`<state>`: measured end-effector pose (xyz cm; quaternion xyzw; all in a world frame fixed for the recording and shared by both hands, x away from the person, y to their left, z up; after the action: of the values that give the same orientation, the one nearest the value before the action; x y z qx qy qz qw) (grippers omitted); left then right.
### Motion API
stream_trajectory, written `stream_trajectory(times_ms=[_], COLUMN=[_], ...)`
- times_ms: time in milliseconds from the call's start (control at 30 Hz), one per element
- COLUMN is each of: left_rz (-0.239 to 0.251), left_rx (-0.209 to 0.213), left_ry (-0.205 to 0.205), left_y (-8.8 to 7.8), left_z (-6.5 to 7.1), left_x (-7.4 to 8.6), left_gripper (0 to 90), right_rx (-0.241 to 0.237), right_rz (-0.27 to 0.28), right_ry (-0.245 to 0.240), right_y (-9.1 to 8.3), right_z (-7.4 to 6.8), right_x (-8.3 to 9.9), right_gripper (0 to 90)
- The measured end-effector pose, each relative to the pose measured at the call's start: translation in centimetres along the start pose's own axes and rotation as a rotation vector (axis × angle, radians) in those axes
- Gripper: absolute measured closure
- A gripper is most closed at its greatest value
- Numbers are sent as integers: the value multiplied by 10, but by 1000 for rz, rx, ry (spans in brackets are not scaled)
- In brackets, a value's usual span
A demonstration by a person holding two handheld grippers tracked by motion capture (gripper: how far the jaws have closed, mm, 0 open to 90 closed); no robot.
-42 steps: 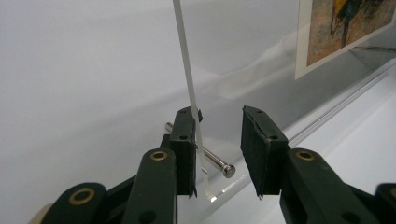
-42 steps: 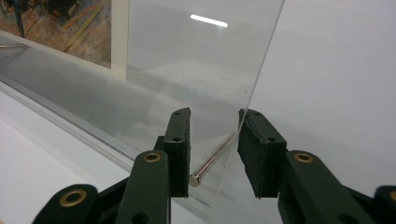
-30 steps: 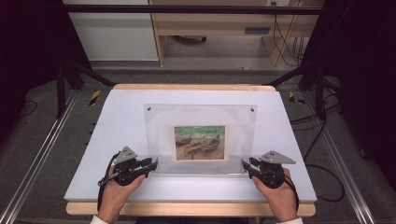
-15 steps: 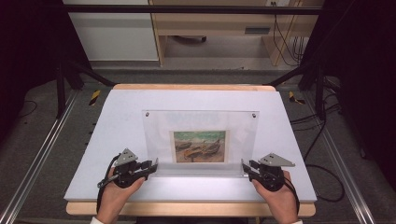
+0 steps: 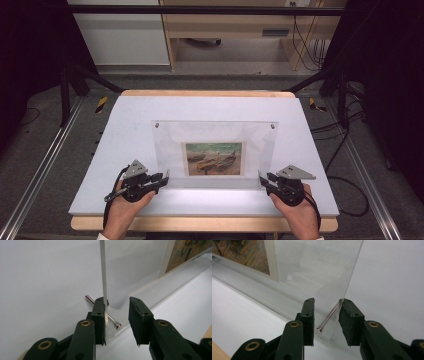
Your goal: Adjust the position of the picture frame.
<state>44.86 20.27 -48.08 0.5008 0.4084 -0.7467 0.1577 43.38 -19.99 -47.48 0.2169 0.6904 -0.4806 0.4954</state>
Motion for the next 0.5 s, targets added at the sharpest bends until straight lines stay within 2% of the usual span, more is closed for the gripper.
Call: stream_trajectory(times_ms=[200,500], left_rz=[-6,-11], left_rx=[0,-3], left_ry=[8,11], left_y=[0,0], left_z=[0,1], left_x=[1,1], left_gripper=[662,661], right_rx=[-1,-1], right_rz=[-3,-7], right_ry=[10,1], right_y=[-1,-1], right_z=[-1,-1], right_x=[1,2], right_gripper=[657,658])
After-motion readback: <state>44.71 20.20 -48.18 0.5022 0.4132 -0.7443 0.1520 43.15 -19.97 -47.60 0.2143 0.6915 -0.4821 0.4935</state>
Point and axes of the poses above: each handheld gripper's, and its own axes: y roughly forward along the jaws, x roughly out of its underside, z roughly to its right, the point moved 4 cm from there along y, roughly forward along the jaws, and after that the axes turned 9 degrees about z, right-handed, at the moved point
